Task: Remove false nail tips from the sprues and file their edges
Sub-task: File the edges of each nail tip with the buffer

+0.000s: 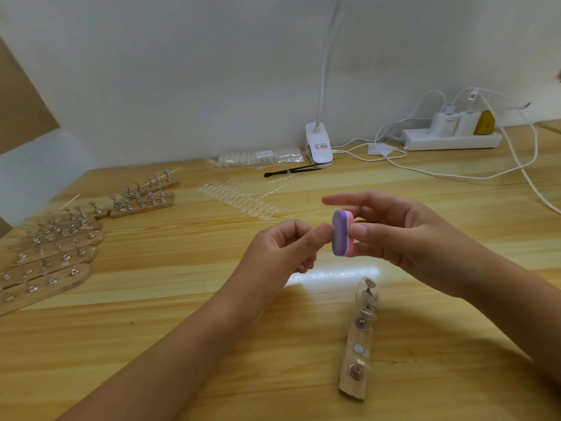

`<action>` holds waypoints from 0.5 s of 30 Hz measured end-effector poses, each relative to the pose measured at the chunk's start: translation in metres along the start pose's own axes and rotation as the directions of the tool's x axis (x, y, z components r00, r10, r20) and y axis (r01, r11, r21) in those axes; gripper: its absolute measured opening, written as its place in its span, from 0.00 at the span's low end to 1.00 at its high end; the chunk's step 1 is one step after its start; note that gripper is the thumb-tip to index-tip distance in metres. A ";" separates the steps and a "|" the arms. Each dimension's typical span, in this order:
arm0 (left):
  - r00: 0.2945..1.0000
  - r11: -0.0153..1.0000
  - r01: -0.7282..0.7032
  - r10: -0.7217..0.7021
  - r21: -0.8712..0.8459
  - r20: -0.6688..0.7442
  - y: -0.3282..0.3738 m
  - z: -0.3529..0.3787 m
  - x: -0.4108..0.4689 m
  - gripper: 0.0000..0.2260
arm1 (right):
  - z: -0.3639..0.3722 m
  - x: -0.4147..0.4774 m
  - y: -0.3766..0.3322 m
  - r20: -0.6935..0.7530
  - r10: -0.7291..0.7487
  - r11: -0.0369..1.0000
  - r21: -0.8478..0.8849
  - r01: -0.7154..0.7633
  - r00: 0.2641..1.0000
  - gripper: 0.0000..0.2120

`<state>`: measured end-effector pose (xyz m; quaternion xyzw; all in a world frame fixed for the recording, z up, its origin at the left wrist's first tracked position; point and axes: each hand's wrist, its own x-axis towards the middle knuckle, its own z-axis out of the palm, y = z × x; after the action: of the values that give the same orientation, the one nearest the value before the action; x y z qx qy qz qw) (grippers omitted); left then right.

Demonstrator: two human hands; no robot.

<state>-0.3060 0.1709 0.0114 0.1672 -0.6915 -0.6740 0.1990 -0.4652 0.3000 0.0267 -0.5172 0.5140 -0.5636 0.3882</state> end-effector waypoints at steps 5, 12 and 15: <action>1.000 1.000 -0.010 0.010 0.004 -0.027 0.001 0.000 0.000 0.11 | 0.001 0.000 -0.001 -0.008 0.000 1.000 -0.025 0.000 1.000 0.14; 0.997 0.993 -0.072 0.075 0.097 -0.034 -0.001 0.002 -0.001 0.13 | 0.001 0.000 0.001 -0.069 -0.029 1.000 -0.004 0.028 0.997 0.12; 0.998 0.997 -0.049 0.052 0.059 -0.043 -0.002 0.002 -0.001 0.13 | 0.000 0.000 0.001 -0.012 -0.016 0.999 -0.039 0.015 1.000 0.12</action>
<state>-0.3062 0.1734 0.0094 0.1704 -0.7102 -0.6444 0.2266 -0.4655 0.3001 0.0259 -0.5250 0.5234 -0.5596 0.3704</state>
